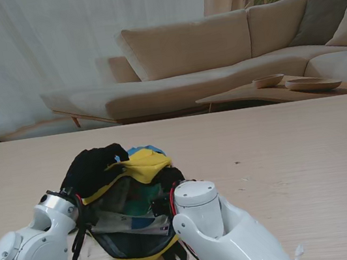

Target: Pack books into the school bag then zip close the school bag

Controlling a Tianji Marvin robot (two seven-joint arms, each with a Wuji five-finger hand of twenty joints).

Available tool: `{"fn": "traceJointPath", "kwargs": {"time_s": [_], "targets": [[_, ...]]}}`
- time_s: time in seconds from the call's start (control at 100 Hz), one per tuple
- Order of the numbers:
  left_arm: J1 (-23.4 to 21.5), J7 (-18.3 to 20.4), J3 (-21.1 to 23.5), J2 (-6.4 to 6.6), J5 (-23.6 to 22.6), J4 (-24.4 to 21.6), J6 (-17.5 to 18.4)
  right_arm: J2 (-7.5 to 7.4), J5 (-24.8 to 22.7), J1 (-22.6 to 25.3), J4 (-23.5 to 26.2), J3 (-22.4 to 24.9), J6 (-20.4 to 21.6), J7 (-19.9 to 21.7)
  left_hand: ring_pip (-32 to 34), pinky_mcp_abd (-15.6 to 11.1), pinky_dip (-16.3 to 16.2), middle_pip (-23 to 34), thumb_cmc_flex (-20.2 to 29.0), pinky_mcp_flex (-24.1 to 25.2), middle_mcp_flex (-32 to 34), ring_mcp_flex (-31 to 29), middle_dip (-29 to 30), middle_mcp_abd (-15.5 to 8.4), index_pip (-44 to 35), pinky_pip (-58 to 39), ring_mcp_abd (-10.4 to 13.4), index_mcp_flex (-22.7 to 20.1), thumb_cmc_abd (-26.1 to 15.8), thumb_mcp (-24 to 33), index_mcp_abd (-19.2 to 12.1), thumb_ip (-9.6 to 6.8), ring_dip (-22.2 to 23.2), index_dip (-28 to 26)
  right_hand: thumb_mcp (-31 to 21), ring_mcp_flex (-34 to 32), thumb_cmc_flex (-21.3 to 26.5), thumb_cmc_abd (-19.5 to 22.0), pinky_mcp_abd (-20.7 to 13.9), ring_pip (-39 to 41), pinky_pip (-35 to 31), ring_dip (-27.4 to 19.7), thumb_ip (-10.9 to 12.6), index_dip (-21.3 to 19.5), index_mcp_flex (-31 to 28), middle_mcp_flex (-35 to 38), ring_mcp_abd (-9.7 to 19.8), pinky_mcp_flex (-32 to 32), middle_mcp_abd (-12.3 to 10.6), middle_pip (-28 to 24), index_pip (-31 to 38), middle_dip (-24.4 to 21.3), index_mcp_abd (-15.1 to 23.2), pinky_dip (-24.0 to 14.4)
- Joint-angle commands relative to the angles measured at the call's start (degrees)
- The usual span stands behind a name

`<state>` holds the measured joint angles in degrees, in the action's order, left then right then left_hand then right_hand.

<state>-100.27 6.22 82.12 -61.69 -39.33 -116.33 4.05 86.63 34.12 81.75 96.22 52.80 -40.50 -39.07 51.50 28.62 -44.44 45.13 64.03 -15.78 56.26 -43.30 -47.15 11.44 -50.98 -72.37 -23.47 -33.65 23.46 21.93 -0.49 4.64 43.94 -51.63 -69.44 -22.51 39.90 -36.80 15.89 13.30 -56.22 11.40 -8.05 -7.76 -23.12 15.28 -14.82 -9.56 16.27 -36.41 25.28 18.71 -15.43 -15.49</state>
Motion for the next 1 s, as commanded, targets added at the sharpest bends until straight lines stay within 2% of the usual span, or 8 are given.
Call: {"fn": "traceJointPath", "kwargs": {"time_s": [0.0, 0.24, 0.29, 0.4, 0.67, 0.84, 0.92, 0.99], "targets": [[0.2, 0.8, 0.1, -0.27, 0.0, -0.3, -0.3, -0.34, -0.8, 0.7, 1.6, 0.5, -0.7, 1.5, -0.1, 1.6, 0.0, 0.2, 4.4, 0.9, 0.7, 0.4, -0.6, -1.4, -5.6, -1.5, -1.4, -0.7, -6.3, -0.6, -4.6, 0.37, 0.1, -4.0, 2.1, 0.5, -2.1, 0.2, -0.3, 0.0, -0.3, -0.4, 1.5, 1.6, -0.8, -0.5, -0.2, 0.3, 1.3, 0.7, -1.1, -1.1, 0.5, 0.2], [1.1, 1.3, -0.3, -0.21, 0.3, 0.4, -0.6, -0.11, -4.8, 0.2, 1.2, 1.9, -5.6, 4.9, -0.1, 1.6, 0.0, 0.3, 4.4, 0.9, 0.7, 0.4, -0.6, -1.4, -5.6, -1.5, -1.3, -0.6, -6.4, -0.6, -4.5, 0.35, 0.1, -3.9, 0.5, -15.8, 4.6, 4.1, 6.6, 16.5, -14.1, 7.3, 2.1, -2.3, -18.4, 21.4, -4.8, -16.2, 2.9, -0.5, 5.1, 0.2, 2.2, -6.2], [1.2, 1.2, -0.4, -0.23, 0.4, 0.5, -0.6, 0.22, -5.0, -0.4, 0.1, 1.8, -5.9, 4.9, -0.1, 1.6, 0.0, 0.3, 4.5, 0.9, 0.7, 0.4, -0.6, -1.4, -5.6, -1.5, -1.4, -0.6, -6.4, -0.6, -4.5, 0.33, 0.1, -3.9, -0.8, -21.1, 6.4, 2.2, 7.7, 19.5, -16.4, 8.1, -2.9, -1.8, -22.5, 27.9, -5.6, -21.0, 2.7, -0.3, 9.8, 0.3, 3.3, -6.7], [1.2, 1.4, -0.4, -0.17, 0.2, 0.5, -0.5, 0.74, -4.9, -1.6, -2.2, 1.2, -5.8, 4.6, -0.1, 1.7, 0.0, 0.3, 4.4, 0.9, 0.7, 0.3, -0.6, -1.3, -5.6, -1.5, -1.4, -0.6, -6.4, -0.7, -4.6, 0.34, 0.1, -3.8, -3.7, -31.1, 8.9, -2.4, 9.9, 23.7, -20.4, 8.4, -6.5, 0.3, -28.3, 40.0, -6.8, -30.0, 2.6, 0.6, 23.1, -0.9, 5.6, -6.0], [1.0, 1.4, -0.5, -0.15, 0.1, 0.3, 0.0, 1.61, -4.3, -3.5, -6.2, -0.6, -4.4, 4.1, -0.1, 1.6, 0.0, 0.3, 4.4, 1.0, 0.9, 0.4, -0.5, -1.3, -5.6, -1.5, -1.3, -0.7, -6.3, -0.7, -4.6, 0.28, 0.1, -3.8, -5.4, -38.1, 9.5, -4.9, 11.5, 25.7, -22.0, 7.3, -7.3, -1.9, -32.1, 46.2, -7.5, -37.3, 3.1, 0.2, 28.3, -1.5, 6.9, -3.3], [0.8, 1.5, -0.5, -0.1, -0.2, 0.1, 0.3, 1.29, -5.1, -3.5, -6.2, -1.1, -4.0, 5.0, -0.1, 1.6, 0.0, 0.3, 4.4, 1.0, 0.8, 0.3, -0.5, -1.3, -5.6, -1.5, -1.3, -0.7, -6.2, -0.7, -4.6, 0.28, 0.1, -3.7, -0.8, -31.4, 7.5, -2.4, 11.5, 18.8, -17.2, 4.9, -6.2, 3.1, -26.4, 38.7, -7.3, -31.2, 3.6, 3.6, 20.0, -1.7, 3.3, 0.5], [0.9, 1.4, -0.5, -0.13, -0.1, 0.2, 0.3, 0.19, -6.4, -3.0, -5.0, -0.6, -4.4, 7.6, -0.1, 1.6, 0.0, 0.3, 4.4, 0.9, 0.8, 0.4, -0.5, -1.3, -5.6, -1.5, -1.4, -0.7, -6.3, -0.6, -4.6, 0.26, 0.1, -3.7, 1.2, -25.9, 1.7, -0.6, 10.6, 15.4, -15.6, 5.4, 0.0, -6.8, -26.4, 30.5, -7.2, -27.5, 4.6, 4.2, -1.7, -1.3, 1.6, -0.8], [1.0, 1.6, -0.5, -0.09, -0.1, 0.4, 0.0, -0.48, -7.8, -2.5, -3.9, -0.1, -4.8, 8.9, -0.2, 1.6, 0.0, 0.3, 4.4, 1.0, 0.8, 0.4, -0.5, -1.3, -5.6, -1.5, -1.3, -0.6, -6.3, -0.6, -4.6, 0.28, 0.1, -3.7, -0.1, -23.6, -1.9, -3.1, 10.5, 14.4, -15.9, 5.2, 1.7, -8.0, -23.4, 25.8, -7.5, -27.2, 5.6, 3.9, -7.6, -0.9, 0.0, -1.3]]}}
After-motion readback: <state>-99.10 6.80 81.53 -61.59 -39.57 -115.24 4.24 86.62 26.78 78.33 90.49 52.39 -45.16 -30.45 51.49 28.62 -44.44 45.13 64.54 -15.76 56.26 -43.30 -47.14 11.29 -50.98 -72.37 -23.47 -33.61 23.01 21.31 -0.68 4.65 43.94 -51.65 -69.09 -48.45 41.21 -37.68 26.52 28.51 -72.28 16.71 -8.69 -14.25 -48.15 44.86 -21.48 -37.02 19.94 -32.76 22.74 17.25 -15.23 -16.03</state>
